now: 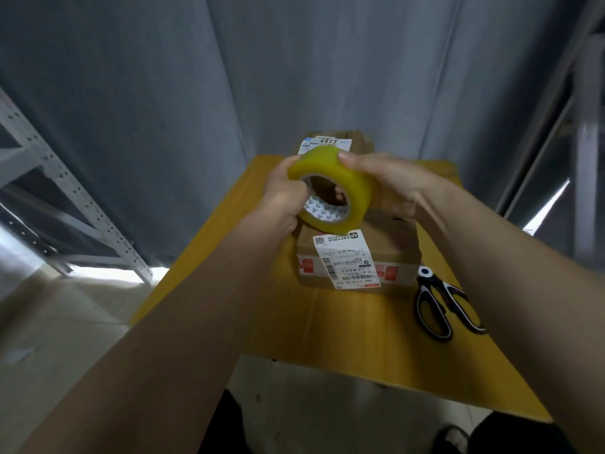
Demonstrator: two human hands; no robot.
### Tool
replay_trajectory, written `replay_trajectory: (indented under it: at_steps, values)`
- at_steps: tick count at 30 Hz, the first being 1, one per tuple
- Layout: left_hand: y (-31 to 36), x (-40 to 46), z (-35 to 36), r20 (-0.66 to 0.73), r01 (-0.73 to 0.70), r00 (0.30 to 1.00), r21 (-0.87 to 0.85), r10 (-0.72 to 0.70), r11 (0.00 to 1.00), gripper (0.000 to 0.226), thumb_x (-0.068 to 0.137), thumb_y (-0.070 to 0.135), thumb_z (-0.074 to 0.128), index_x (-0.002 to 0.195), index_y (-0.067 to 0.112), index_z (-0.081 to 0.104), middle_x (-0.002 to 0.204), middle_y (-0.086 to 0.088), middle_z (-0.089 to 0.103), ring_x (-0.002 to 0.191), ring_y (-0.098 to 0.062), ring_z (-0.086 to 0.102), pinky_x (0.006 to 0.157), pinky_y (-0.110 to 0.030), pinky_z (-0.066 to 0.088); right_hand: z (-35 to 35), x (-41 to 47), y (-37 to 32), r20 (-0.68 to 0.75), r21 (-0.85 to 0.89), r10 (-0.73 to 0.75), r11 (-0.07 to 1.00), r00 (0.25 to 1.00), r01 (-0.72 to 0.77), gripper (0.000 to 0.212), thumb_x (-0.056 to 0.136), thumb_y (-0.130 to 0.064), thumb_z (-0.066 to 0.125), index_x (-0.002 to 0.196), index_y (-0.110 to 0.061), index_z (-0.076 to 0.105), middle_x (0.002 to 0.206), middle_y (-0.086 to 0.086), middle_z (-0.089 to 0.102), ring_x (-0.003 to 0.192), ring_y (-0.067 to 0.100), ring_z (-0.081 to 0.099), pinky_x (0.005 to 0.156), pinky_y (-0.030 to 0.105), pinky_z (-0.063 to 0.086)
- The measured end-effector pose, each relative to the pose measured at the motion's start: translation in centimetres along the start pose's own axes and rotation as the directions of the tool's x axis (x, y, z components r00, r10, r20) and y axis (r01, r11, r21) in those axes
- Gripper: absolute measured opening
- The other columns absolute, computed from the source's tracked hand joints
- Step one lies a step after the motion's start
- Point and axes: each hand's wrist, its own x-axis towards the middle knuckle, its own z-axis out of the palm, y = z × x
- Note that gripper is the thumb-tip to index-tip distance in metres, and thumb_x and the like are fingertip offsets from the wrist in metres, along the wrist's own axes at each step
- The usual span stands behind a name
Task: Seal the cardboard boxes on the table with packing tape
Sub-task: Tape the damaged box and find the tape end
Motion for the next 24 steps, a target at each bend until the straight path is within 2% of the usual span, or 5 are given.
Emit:
replay_trajectory:
  at_steps: [8,13,16,20,24]
  values:
    - [0.2,0.0,-1.2,0.077,0.061,0.995,-0.044,-0.058,0.997,0.063,0.078,-0.03,0.034,0.119,0.012,0.058,0.104,-0.018,0.062,0.105,-0.035,0.06,0.088,-0.046,0.053,0.3,-0.9,0.1,0.3,0.131,-0.005,0.991,0.954,-0.036,0.031,0.084,-0.009,0.055,0.112,0.004,0.062,0.102,0.013,0.071,0.091,0.019,0.069,0.085,0.031,0.056]
    - [0.2,-1.1,-3.2,0.108,0.031,0.994,0.012,-0.032,0.999,0.062,0.075,-0.03,0.039,0.107,0.021,0.057,0.09,-0.009,0.063,0.096,-0.027,0.06,0.082,-0.041,0.055,2.6,-1.3,0.3,0.239,0.137,0.014,0.989,0.971,-0.047,0.028,0.083,-0.022,0.058,0.102,-0.003,0.066,0.089,0.009,0.074,0.079,0.016,0.07,0.074,0.032,0.059]
    - [0.2,-1.8,-4.3,0.084,0.008,0.996,0.171,-0.023,0.985,0.053,0.08,-0.019,0.046,0.12,0.014,0.054,0.109,-0.012,0.064,0.105,-0.027,0.06,0.089,-0.039,0.053,4.9,-1.1,0.5,0.155,0.128,0.028,0.991,0.987,-0.048,0.026,0.089,-0.026,0.057,0.102,-0.004,0.064,0.081,0.008,0.073,0.071,0.015,0.07,0.066,0.029,0.059]
    - [1.7,-2.8,-5.9,-0.243,0.046,0.97,0.086,-0.024,0.995,0.03,0.084,0.006,0.05,0.111,0.006,0.061,0.114,-0.013,0.063,0.105,-0.029,0.06,0.091,-0.037,0.05,8.9,0.4,0.1,-0.075,0.214,0.082,0.975,0.994,-0.064,0.028,0.097,-0.032,0.052,0.096,-0.005,0.062,0.069,0.009,0.067,0.06,0.019,0.064,0.061,0.031,0.056]
    - [1.5,-4.8,-6.5,0.039,0.104,0.994,-0.03,-0.103,0.994,0.018,0.094,0.027,0.055,0.083,0.018,0.065,0.079,0.002,0.07,0.074,-0.016,0.066,0.07,-0.029,0.053,12.0,1.5,0.1,-0.171,0.333,0.109,0.942,0.979,-0.047,0.027,0.102,-0.027,0.045,0.098,-0.005,0.061,0.083,0.012,0.067,0.073,0.023,0.065,0.068,0.034,0.054]
